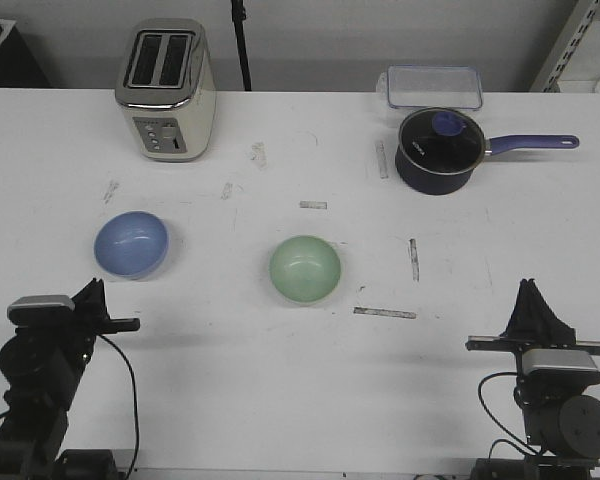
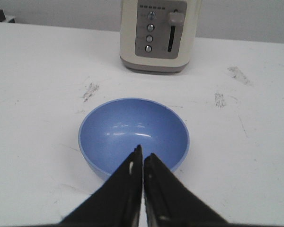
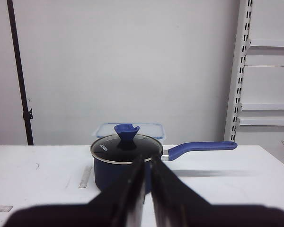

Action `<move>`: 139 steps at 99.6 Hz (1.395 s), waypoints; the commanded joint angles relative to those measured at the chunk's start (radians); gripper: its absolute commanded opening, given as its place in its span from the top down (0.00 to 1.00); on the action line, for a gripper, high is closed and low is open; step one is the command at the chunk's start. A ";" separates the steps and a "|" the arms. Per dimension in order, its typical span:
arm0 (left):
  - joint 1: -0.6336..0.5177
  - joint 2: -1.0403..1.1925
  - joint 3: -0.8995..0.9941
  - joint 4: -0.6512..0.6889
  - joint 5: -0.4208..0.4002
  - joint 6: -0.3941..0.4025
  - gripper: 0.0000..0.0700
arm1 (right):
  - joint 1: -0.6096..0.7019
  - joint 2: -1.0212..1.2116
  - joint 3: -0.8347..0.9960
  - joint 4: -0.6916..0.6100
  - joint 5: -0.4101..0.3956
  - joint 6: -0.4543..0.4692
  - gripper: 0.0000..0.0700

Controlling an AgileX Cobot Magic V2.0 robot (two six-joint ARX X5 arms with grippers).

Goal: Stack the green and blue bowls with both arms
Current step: 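Reach the left gripper forward and grasp the light blue bowl rim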

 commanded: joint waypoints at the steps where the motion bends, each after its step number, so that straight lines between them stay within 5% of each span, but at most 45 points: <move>1: 0.002 0.077 0.061 -0.002 -0.003 -0.009 1.00 | 0.001 0.001 -0.002 0.011 0.000 0.005 0.98; 33: 0.002 0.483 0.399 -0.204 0.024 -0.033 1.00 | 0.001 0.001 -0.002 0.011 0.000 0.005 0.98; 65: 0.014 0.766 0.730 -0.343 0.029 -0.211 1.00 | 0.001 0.001 -0.002 0.011 0.000 0.005 0.98; 75: 0.035 0.808 0.799 -0.399 0.093 -0.294 1.00 | 0.001 0.001 -0.002 0.011 0.000 0.005 0.98; 86: 0.089 0.820 0.823 -0.382 0.171 -0.298 1.00 | 0.001 0.001 -0.002 0.011 0.000 0.005 0.98; 129: 0.239 0.851 0.823 -0.449 0.182 -0.296 0.99 | 0.001 0.001 -0.002 0.011 0.000 0.005 0.98; 139: 0.249 0.882 0.823 -0.490 0.194 -0.296 0.84 | 0.001 0.001 -0.002 0.011 0.001 0.005 0.98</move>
